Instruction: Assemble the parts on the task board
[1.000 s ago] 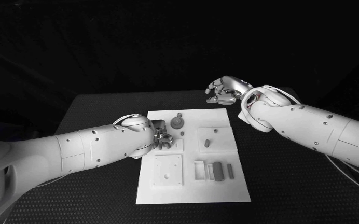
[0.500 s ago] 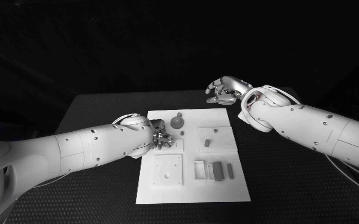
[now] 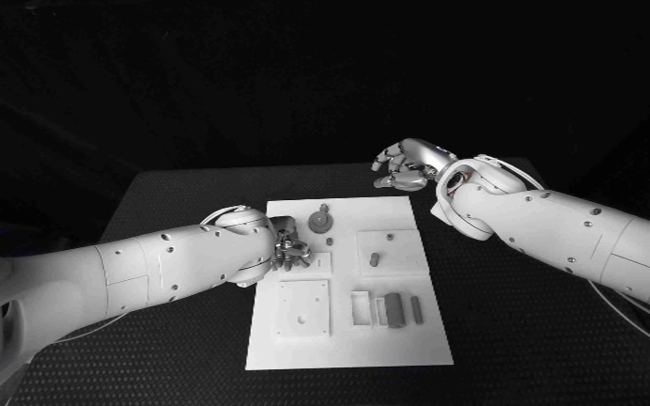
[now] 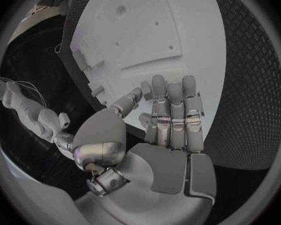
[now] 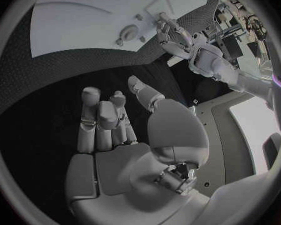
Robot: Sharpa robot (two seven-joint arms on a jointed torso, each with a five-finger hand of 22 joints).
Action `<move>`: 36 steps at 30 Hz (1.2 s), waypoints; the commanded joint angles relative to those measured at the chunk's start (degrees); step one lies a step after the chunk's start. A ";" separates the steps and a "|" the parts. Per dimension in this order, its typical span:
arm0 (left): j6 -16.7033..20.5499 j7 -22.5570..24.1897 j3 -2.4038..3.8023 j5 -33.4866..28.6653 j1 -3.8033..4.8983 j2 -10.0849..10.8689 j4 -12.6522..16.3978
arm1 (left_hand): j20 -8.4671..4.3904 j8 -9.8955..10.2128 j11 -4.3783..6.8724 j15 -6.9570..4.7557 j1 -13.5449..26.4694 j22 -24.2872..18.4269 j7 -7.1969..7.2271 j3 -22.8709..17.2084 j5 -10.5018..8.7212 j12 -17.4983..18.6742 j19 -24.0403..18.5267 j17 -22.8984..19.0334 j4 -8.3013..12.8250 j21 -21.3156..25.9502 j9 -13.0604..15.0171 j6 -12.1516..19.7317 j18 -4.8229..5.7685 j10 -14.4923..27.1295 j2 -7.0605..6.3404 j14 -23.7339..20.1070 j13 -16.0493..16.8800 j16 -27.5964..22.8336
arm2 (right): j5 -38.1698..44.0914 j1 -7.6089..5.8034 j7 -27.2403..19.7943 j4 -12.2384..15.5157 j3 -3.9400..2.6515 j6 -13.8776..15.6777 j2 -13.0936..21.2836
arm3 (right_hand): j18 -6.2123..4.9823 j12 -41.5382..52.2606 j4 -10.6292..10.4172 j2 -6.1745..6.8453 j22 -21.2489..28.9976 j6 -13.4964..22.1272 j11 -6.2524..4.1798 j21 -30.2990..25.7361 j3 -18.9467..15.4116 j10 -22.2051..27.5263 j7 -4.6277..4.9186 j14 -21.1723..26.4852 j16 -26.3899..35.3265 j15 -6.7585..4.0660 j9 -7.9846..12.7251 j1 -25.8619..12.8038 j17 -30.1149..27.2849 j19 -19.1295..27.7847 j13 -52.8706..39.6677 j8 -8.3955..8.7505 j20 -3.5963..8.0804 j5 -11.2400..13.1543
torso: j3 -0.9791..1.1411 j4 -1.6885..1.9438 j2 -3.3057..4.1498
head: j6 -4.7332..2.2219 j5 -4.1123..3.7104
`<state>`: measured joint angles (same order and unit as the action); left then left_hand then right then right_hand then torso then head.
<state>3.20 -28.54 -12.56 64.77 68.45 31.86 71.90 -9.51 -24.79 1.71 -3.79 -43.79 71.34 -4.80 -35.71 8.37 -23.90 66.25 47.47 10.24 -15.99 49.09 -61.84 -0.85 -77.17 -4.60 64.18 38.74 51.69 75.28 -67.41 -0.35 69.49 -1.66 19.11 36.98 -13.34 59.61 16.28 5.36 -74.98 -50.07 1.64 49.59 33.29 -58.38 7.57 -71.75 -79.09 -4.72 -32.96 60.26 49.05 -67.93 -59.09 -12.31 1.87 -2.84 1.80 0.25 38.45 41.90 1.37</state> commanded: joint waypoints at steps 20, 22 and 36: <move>-1.26 1.25 0.75 -8.43 -0.01 0.82 0.80 | 0.41 0.74 -0.02 0.30 -4.99 0.71 3.30 -0.76 -2.36 -0.32 -0.05 -1.09 4.70 1.26 0.16 -3.51 -0.19 1.48 6.93 -1.29 -0.33 0.80 | -0.05 0.06 0.12 -0.22 -0.03 -0.95 0.04 | -1.66 0.28 -0.07 -0.09 -0.85 -0.43 0.16 -0.21 -0.30 0.05 0.75 0.06 0.28 0.20 0.11 -0.64 0.07 0.16 0.08 0.38 0.06 -0.04 | 0.02 -0.02 -0.01 | 0.08 0.00; -0.96 1.30 1.03 -8.27 -0.01 1.07 0.98 | 0.43 0.79 -0.04 0.32 -4.89 0.73 3.28 -0.68 -2.39 -0.31 -0.08 -1.12 4.72 1.30 0.15 -3.49 -0.17 1.51 7.10 -1.32 -0.35 0.82 | -0.05 0.07 0.12 -0.24 -0.03 -0.98 0.02 | -1.66 0.28 -0.08 -0.09 -0.85 -0.43 0.16 -0.21 -0.30 0.05 0.75 0.06 0.28 0.20 0.11 -0.66 0.07 0.16 0.09 0.38 0.06 -0.04 | 0.05 0.01 0.00 | 0.09 -0.04; 2.59 2.09 2.84 -7.11 -0.02 1.98 1.80 | 0.55 1.24 -0.23 0.45 -4.21 1.03 3.09 -0.07 -5.47 -0.21 -0.35 -1.49 5.27 1.67 0.02 -3.26 -0.11 1.92 8.32 -1.84 -0.49 1.03 | -0.06 0.07 0.12 -0.23 -0.03 -1.04 0.05 | -1.66 0.30 -0.10 -0.08 -0.85 -0.43 0.17 -0.22 -0.30 0.05 0.76 0.05 0.27 0.20 0.12 -0.75 0.07 0.14 0.10 0.38 0.07 -0.04 | 0.03 -0.02 0.01 | 0.05 0.07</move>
<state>4.12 -27.41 -9.77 57.57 68.44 33.94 73.56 -9.30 -23.89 1.01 -3.28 -48.10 72.31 -4.66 -35.89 3.04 -24.13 66.03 46.04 15.33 -14.66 49.13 -61.69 -0.85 -76.46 3.32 62.84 38.34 52.50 75.24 -67.36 -0.15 69.23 -1.66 18.73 37.04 -13.34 59.58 16.28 5.13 -74.98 -50.16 1.64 49.60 33.29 -58.38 7.48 -71.75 -79.09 -4.72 -32.91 60.04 49.05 -67.87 -59.05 -12.31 1.80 -2.84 1.85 0.26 38.44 41.92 1.38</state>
